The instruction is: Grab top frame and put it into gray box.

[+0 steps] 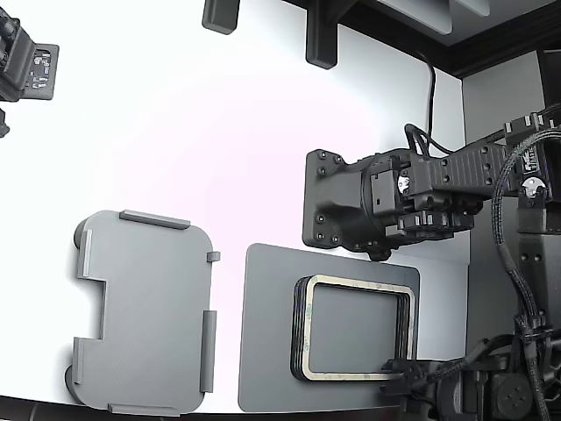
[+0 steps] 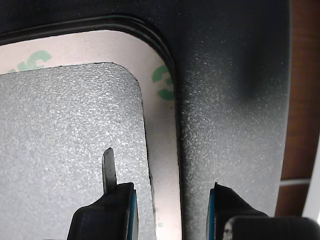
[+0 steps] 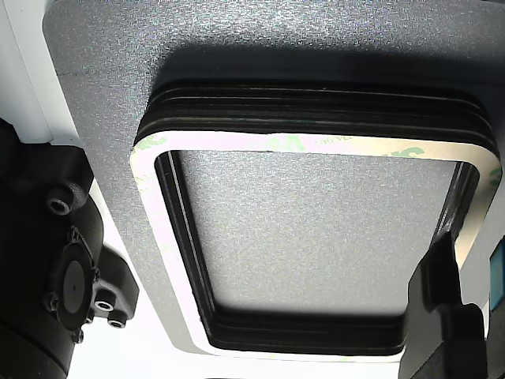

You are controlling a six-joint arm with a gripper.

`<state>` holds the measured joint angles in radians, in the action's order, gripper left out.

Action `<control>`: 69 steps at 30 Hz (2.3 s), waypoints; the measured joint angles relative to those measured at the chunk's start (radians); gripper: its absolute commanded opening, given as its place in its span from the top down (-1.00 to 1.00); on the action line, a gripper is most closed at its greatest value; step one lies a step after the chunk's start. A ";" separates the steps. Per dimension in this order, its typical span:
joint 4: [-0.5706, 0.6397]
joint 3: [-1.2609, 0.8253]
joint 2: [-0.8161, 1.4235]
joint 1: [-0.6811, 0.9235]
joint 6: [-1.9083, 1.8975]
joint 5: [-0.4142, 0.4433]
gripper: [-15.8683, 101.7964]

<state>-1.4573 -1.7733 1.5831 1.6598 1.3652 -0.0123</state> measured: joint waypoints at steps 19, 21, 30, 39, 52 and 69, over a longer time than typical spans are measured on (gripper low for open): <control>0.021 -0.012 0.000 0.002 -0.003 -0.002 -0.08; 0.021 -0.012 0.000 0.002 -0.003 -0.002 -0.08; 0.035 -0.035 0.000 0.002 0.000 0.000 -0.05; 0.038 -0.043 0.017 0.002 0.008 0.003 0.05; 0.071 -0.055 0.026 0.002 0.008 0.012 0.55; 0.043 -0.006 0.051 0.006 0.038 0.037 0.91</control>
<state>-1.4143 -1.7794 1.6337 1.6659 1.4036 0.0245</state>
